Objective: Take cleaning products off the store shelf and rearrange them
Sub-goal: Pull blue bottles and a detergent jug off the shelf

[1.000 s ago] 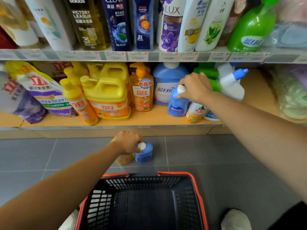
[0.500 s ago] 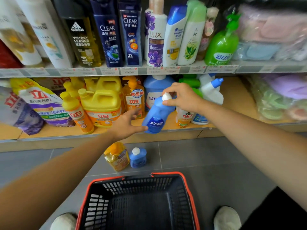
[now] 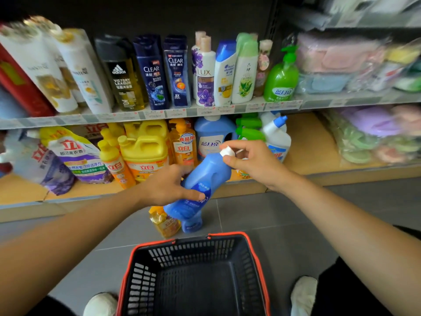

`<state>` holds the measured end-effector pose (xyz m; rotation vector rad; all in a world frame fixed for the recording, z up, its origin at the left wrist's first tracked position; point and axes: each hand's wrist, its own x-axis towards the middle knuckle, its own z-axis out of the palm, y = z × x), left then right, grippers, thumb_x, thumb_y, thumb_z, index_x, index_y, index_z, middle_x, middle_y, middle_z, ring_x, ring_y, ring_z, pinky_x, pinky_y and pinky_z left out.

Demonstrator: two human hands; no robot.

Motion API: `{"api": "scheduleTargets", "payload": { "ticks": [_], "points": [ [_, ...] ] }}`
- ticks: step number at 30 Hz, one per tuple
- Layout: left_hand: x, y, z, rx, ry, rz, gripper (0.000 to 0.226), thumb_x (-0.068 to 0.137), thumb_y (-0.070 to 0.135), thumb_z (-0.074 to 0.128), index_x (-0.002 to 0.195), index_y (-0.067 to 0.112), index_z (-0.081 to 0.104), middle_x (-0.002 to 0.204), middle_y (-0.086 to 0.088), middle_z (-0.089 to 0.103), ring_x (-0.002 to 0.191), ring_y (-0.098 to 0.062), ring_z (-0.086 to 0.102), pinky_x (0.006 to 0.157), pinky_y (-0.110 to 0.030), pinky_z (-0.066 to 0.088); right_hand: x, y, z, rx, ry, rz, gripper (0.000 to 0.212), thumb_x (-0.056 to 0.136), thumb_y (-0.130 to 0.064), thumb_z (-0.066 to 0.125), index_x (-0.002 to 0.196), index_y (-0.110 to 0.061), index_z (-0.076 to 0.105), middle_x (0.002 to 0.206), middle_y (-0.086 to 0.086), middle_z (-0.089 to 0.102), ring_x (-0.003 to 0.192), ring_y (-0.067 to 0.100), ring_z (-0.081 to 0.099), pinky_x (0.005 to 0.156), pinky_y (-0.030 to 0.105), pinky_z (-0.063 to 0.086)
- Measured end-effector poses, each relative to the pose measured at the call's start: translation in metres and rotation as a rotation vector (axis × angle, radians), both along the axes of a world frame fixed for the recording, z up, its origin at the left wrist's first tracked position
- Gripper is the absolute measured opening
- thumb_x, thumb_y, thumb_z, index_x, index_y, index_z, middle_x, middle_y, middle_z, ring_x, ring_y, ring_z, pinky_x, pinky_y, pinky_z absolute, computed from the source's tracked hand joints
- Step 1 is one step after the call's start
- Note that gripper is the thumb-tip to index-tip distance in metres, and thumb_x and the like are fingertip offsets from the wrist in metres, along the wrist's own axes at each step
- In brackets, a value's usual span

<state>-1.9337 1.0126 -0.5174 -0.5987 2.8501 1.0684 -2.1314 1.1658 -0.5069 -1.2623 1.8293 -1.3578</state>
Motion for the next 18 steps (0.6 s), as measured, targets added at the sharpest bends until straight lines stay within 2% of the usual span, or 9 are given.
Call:
{"api": "scheduleTargets", "payload": {
  "ticks": [2, 3, 5, 8, 10, 14, 16, 18],
  "points": [
    [0.006, 0.006, 0.003, -0.174, -0.042, 0.026, 0.045, 0.076, 0.052, 0.082, 0.100, 0.019, 0.064, 0.088, -0.002, 0.069, 0.082, -0.025, 0.064, 0.073, -0.048, 0.052, 0.005, 0.009, -0.002, 0.028, 0.020, 0.023, 0.025, 0.090, -0.003, 0.071, 0.111, -0.016, 0.073, 0.086, -0.014, 0.067, 0.069, 0.002, 0.051, 0.067, 0.013, 0.045],
    [0.010, 0.008, 0.003, -0.176, -0.038, 0.035, 0.044, 0.076, 0.051, 0.083, 0.100, 0.020, 0.065, 0.088, -0.002, 0.069, 0.082, -0.024, 0.063, 0.074, -0.048, 0.051, 0.007, 0.012, -0.002, 0.041, 0.011, 0.051, 0.025, 0.089, -0.002, 0.071, 0.110, -0.015, 0.073, 0.087, -0.010, 0.067, 0.070, 0.005, 0.050, 0.067, 0.015, 0.044],
    [0.020, 0.006, 0.001, 0.001, -0.007, 0.020, 0.035, 0.077, 0.042, 0.085, 0.100, 0.022, 0.068, 0.089, 0.000, 0.071, 0.086, -0.023, 0.066, 0.079, -0.049, 0.053, 0.010, 0.018, 0.002, 0.054, 0.018, 0.139, 0.022, 0.089, 0.002, 0.070, 0.106, -0.012, 0.072, 0.099, 0.001, 0.070, 0.074, 0.010, 0.052, 0.071, 0.020, 0.047],
    [0.028, 0.004, -0.003, 0.381, -0.023, -0.017, 0.032, 0.081, 0.026, 0.083, 0.106, 0.012, 0.069, 0.098, -0.007, 0.075, 0.092, -0.022, 0.070, 0.085, -0.046, 0.057, 0.012, 0.022, 0.007, 0.066, 0.045, 0.232, 0.030, 0.086, 0.007, 0.070, 0.100, -0.020, 0.072, 0.095, -0.013, 0.070, 0.071, 0.003, 0.055, 0.076, 0.023, 0.050],
    [0.030, 0.005, -0.008, 0.546, -0.026, -0.020, 0.039, 0.083, 0.022, 0.082, 0.114, 0.004, 0.066, 0.108, -0.015, 0.074, 0.099, -0.024, 0.071, 0.089, -0.044, 0.057, 0.011, 0.025, 0.010, 0.057, 0.038, 0.258, 0.034, 0.086, 0.008, 0.070, 0.102, -0.023, 0.071, 0.095, -0.013, 0.069, 0.070, 0.002, 0.054, 0.077, 0.026, 0.050],
    [0.031, 0.008, -0.018, 0.693, 0.019, -0.021, 0.044, 0.085, 0.019, 0.071, 0.125, 0.002, 0.063, 0.120, -0.021, 0.070, 0.109, -0.031, 0.068, 0.095, -0.046, 0.055, 0.013, 0.028, 0.006, 0.028, 0.041, 0.210, 0.023, 0.090, 0.000, 0.070, 0.108, -0.014, 0.069, 0.109, 0.026, 0.066, 0.078, 0.016, 0.055, 0.078, 0.038, 0.049],
    [0.031, 0.012, -0.022, 0.737, 0.041, -0.011, 0.044, 0.085, 0.018, 0.070, 0.126, 0.004, 0.064, 0.121, -0.020, 0.070, 0.109, -0.031, 0.069, 0.094, -0.044, 0.057, 0.016, 0.028, 0.000, 0.035, 0.089, 0.148, 0.013, 0.093, -0.007, 0.068, 0.106, -0.010, 0.068, 0.102, 0.027, 0.066, 0.081, 0.022, 0.058, 0.078, 0.042, 0.052],
    [0.029, 0.018, -0.025, 0.764, 0.073, 0.010, 0.041, 0.084, 0.018, 0.071, 0.124, 0.007, 0.066, 0.119, -0.018, 0.072, 0.106, -0.026, 0.070, 0.091, -0.039, 0.058, 0.018, 0.028, -0.007, 0.052, 0.302, 0.069, 0.011, 0.096, -0.021, 0.065, 0.102, -0.011, 0.067, 0.086, 0.016, 0.066, 0.074, 0.023, 0.057, 0.071, 0.042, 0.050]
  ]
}}
